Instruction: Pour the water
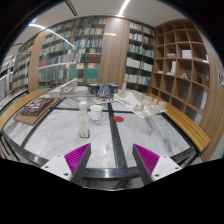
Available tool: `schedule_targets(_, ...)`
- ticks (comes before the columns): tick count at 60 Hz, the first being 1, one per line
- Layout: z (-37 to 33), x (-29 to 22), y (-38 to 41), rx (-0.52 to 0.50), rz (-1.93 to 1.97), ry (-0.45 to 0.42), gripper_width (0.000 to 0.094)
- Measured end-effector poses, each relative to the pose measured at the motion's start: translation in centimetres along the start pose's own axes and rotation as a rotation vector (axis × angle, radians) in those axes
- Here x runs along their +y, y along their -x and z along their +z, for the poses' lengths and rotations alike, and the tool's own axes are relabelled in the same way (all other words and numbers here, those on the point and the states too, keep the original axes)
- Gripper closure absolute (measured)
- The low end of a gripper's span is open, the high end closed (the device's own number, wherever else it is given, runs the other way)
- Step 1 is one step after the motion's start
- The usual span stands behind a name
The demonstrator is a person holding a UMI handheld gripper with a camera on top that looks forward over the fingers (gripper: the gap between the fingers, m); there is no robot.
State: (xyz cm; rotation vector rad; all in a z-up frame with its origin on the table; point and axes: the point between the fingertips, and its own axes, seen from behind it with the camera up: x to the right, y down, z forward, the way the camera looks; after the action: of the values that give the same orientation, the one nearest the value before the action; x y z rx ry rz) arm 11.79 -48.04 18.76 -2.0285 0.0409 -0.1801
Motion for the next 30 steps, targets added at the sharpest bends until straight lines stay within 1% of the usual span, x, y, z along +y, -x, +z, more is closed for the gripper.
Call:
schedule_targets(7,0.5,1.7,1.5,-0.022,-0.007,0.031,0.0076)
schedule_targets(12,2.5,3.5,3.8,-0.038,-0.005,0.036,0.0077)
schedule_targets(19,4.5,4.6,7.6,-0.09,-0.004,0.039,0.0077)
schedule_targets(26,8.5,4.1,11.6,-0.129,-0.021,0.011,0.0075)
schedule_targets(30,11.1,3.1,13.3,-0.132,-0.024,-0.015,0.0073)
